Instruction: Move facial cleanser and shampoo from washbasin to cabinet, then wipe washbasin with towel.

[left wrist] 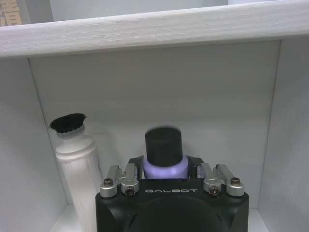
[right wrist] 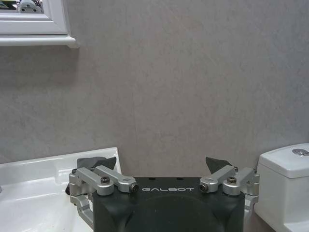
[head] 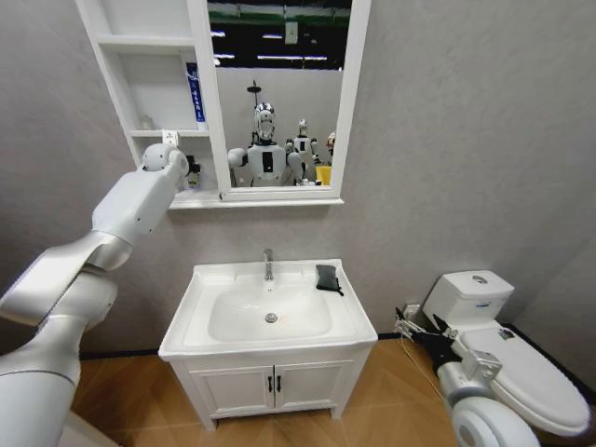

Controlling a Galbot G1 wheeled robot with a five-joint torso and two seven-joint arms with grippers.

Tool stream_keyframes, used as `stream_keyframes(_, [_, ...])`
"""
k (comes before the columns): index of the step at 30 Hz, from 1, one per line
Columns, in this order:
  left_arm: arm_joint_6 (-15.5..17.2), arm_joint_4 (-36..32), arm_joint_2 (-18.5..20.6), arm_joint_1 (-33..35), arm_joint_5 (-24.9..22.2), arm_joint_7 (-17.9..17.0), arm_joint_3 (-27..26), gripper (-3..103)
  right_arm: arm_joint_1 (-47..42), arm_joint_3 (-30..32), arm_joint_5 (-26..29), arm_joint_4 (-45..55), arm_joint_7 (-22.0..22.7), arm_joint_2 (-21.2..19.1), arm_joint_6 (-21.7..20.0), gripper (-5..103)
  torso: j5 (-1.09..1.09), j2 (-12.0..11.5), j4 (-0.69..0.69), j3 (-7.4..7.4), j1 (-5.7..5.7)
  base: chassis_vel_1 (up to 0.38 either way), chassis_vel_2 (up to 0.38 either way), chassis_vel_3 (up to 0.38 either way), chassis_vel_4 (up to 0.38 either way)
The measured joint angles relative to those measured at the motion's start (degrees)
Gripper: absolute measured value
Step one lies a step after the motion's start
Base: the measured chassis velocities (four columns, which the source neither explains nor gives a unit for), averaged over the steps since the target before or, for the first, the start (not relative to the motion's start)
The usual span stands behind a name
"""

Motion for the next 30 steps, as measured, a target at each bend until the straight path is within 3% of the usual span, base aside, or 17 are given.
stream_keyframes(4, [-0.38, 0.15, -0.10, 0.08, 0.02, 0.00, -0.16, 64, -0.06, 0.05, 0.02, 0.03, 0.02, -0.16, 0.03, 100, 0.00, 0.00, 0.00, 0.00, -0.01, 0.000, 0.000, 0.000, 0.000])
stream_keyframes(7, [-0.76, 0.52, -0.30, 0.38, 0.11, -0.50, -0.80, 80, -0.27, -0.05, -0.04, 0.26, 0.04, -0.16, 0.05, 100, 0.00, 0.00, 0.00, 0.00, -0.01, 0.000, 0.000, 0.000, 0.000])
stream_keyframes(15, [-1.04, -5.69, 2.37, 2.93, -1.12, -3.09, -2.17, 98, -0.76, -0.17, -0.15, 0.93, 0.17, -0.55, 0.05, 100, 0.01, 0.00, -0.01, 0.00, -0.01, 0.000, 0.000, 0.000, 0.000])
stream_keyframes(19, [-0.77, -22.15, 9.55, 9.14, -7.83, -8.73, -3.86, 100, -0.59, -0.88, -0.24, 1.58, 0.45, -0.93, -0.35, 100, 0.00, 0.00, -0.02, -0.01, -0.01, 0.000, 0.000, 0.000, 0.000])
stream_keyframes(20, [-0.77, -22.15, 9.55, 9.14, -7.83, -8.73, -3.86, 100, -0.59, -0.88, -0.24, 1.58, 0.45, -0.93, -0.35, 100, 0.00, 0.00, -0.02, -0.01, -0.01, 0.000, 0.000, 0.000, 0.000])
stream_keyframes(22, [-0.36, -34.12, 15.76, 14.82, -9.82, -12.02, -7.36, 100, -0.49, -1.44, -0.30, 2.21, 0.86, -0.87, -0.72, 100, -0.04, 0.00, -0.02, 0.00, 0.01, 0.000, 0.000, 0.000, 0.000])
stream_keyframes(23, [-0.36, -34.12, 15.76, 14.82, -9.82, -12.02, -7.36, 100, -0.49, -1.44, -0.30, 2.21, 0.86, -0.87, -0.72, 100, -0.04, 0.00, -0.02, 0.00, 0.01, 0.000, 0.000, 0.000, 0.000])
stream_keyframes(24, [-0.31, -41.92, 20.53, 19.37, -11.46, -13.95, -10.31, 100, -0.63, -1.54, -0.31, 2.59, 1.21, -0.93, -0.90, 100, 0.01, 0.00, 0.00, -0.01, 0.00, 0.000, 0.000, 0.000, 0.000])
stream_keyframes(25, [-0.31, -41.92, 20.53, 19.37, -11.46, -13.95, -10.31, 100, -0.63, -1.54, -0.31, 2.59, 1.21, -0.93, -0.90, 100, 0.01, 0.00, 0.00, -0.01, 0.00, 0.000, 0.000, 0.000, 0.000])
stream_keyframes(27, [-1.04, -57.67, 29.40, 32.22, -16.54, -17.52, -18.14, 100, -1.71, -1.29, -0.31, 3.89, 1.86, -1.65, -1.31, 100, -0.06, 0.01, 0.03, -0.02, -0.02, 0.000, 0.000, 0.000, 0.000])
stream_keyframes(28, [-1.04, -57.67, 29.40, 32.22, -16.54, -17.52, -18.14, 100, -1.71, -1.29, -0.31, 3.89, 1.86, -1.65, -1.31, 100, -0.06, 0.01, 0.03, -0.02, -0.02, 0.000, 0.000, 0.000, 0.000])
stream_keyframes(30, [-6.12, -69.75, 35.89, 48.94, -15.42, -18.54, -27.62, 100, -2.72, -0.87, -0.27, 5.00, 2.83, -2.38, -1.52, 100, 0.01, 0.02, 0.07, -0.02, -0.04, 0.000, 0.000, 0.000, 0.000])
